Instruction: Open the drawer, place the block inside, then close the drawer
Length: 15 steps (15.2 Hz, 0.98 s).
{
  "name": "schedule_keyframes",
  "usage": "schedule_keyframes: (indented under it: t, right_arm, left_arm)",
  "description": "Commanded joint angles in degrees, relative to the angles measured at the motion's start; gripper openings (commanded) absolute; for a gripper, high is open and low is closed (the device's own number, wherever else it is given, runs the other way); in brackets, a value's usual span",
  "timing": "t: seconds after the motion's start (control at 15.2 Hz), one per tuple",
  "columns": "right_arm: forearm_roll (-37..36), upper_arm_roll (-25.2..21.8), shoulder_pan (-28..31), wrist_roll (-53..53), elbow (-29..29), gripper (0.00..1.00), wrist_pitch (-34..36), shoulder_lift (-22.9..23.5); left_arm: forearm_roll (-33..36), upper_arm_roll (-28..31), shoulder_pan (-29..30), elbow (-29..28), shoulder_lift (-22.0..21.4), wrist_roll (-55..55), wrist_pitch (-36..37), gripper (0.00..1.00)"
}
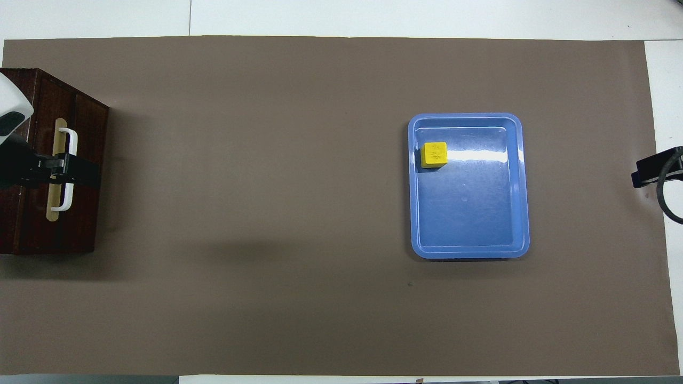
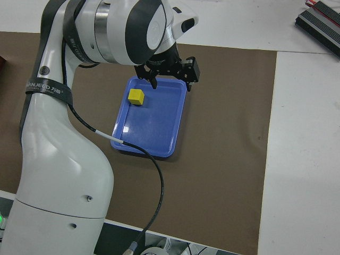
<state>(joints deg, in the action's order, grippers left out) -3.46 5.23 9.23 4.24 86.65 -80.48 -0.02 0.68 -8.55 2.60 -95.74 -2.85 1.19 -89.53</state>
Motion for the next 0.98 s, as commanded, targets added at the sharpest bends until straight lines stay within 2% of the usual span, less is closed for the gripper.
schedule_keyframes:
  t: [0.0,0.59,0.66,0.79,0.92]
  right_arm:
    - [1.09,0.4,1.14,0.33,0.71,1.0,-0.91,-0.77]
    - [1.35,0.4,1.14,-2.03,1.33,1.0,-1.35,-0.95]
    - [2.14,0.4,1.14,-5.35,1.94,1.0,-1.52,-1.04]
    - [8.44,0.31,2.54,-14.92,4.13,1.0,-2.23,-1.3]
    - [16.08,0.22,4.03,-26.42,9.56,1.0,-5.89,-2.61]
  left_arm:
    - [-0.77,0.12,0.39,-1.46,-1.63,-0.22,0.15,1.0]
    - [-0.77,0.12,0.39,-1.46,-1.63,-0.22,0.14,1.0]
    - [-0.77,0.03,0.31,-1.46,-1.63,-0.22,0.23,1.0]
    - [-0.77,0.12,0.39,-1.46,-1.63,-0.22,0.14,1.0]
    - [-0.77,0.12,0.39,-1.46,-1.63,-0.22,0.23,1.0]
